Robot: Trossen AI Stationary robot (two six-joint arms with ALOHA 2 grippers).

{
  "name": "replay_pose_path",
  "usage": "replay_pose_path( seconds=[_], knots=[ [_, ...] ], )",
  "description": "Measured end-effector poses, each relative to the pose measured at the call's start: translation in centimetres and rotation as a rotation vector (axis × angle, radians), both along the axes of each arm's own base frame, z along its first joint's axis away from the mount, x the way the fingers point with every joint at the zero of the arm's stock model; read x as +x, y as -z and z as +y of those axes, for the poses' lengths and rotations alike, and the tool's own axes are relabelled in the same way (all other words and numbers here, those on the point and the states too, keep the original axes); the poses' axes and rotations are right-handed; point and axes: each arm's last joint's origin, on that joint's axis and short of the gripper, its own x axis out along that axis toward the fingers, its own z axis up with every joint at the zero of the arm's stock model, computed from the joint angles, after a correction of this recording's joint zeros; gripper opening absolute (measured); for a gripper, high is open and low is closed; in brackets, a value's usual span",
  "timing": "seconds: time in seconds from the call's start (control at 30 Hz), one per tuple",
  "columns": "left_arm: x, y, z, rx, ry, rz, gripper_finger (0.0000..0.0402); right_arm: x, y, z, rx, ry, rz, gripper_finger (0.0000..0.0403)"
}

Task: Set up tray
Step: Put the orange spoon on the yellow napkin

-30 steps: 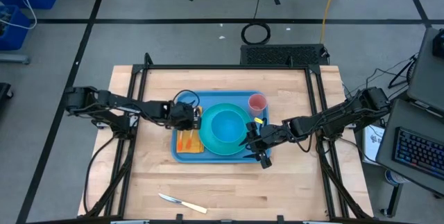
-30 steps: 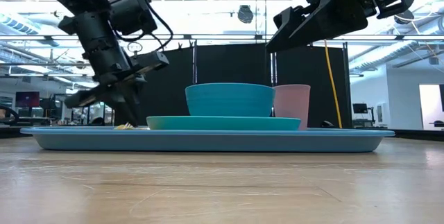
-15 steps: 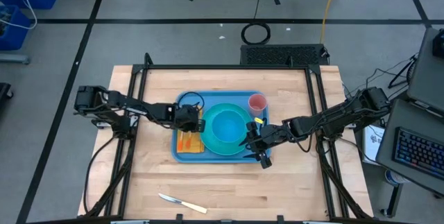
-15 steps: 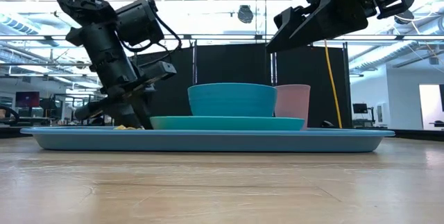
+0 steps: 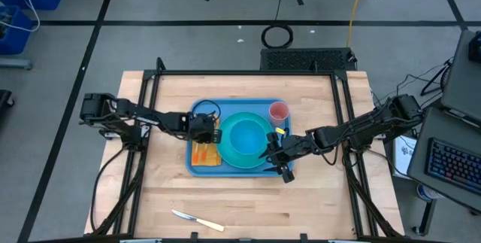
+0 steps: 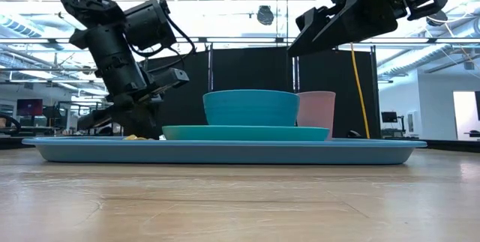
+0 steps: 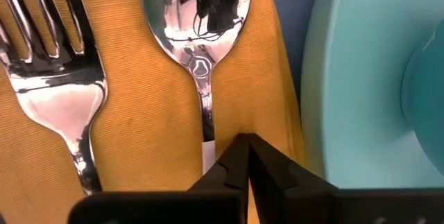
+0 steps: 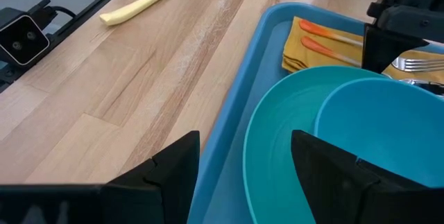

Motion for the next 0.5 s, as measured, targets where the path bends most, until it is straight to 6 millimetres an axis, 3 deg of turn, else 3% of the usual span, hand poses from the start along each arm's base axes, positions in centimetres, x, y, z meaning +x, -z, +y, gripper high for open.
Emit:
replay_pose_path(
  seconds=[0.5],
  knots=[
    [0.03, -0.01, -0.6, 0.049, -0.016, 0.002, 0.0008, 0.0, 0.0, 0.0, 0.0, 0.0, 0.0, 0.0216]
  ],
)
